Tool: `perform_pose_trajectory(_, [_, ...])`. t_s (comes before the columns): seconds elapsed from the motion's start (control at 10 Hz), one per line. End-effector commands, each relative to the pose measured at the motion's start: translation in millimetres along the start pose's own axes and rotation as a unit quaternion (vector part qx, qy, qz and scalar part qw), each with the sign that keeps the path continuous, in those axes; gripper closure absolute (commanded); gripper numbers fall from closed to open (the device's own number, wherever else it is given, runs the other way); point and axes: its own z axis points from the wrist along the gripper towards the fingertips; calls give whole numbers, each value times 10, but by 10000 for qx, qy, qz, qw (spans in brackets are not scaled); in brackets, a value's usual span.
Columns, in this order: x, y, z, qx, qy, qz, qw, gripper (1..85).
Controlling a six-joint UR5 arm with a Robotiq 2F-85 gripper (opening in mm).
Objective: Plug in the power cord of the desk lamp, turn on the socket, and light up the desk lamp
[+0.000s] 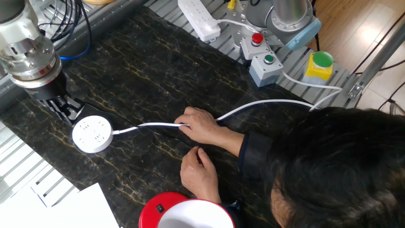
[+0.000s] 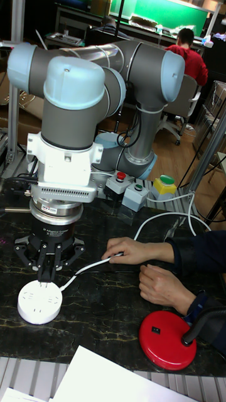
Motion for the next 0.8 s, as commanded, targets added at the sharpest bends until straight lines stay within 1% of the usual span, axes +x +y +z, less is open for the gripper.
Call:
perform_pose_trajectory(0.0, [-11, -52, 63, -47, 89, 195, 9998, 847])
perform_pose_trajectory(0.1, [-68, -23, 216, -300, 123, 199, 9993, 847])
perform_pose_trajectory(0.2, [-94, -39, 344, -354, 122, 162, 9992, 847])
perform_pose_trajectory(0.3, [-115, -56, 449, -324, 126, 161, 9993, 847])
perform_pose_trajectory(0.5, [-156, -97, 595, -236, 108, 176, 9995, 847])
perform_pose_trajectory(0.7, [-184, -71, 756, -260, 122, 283, 9992, 847])
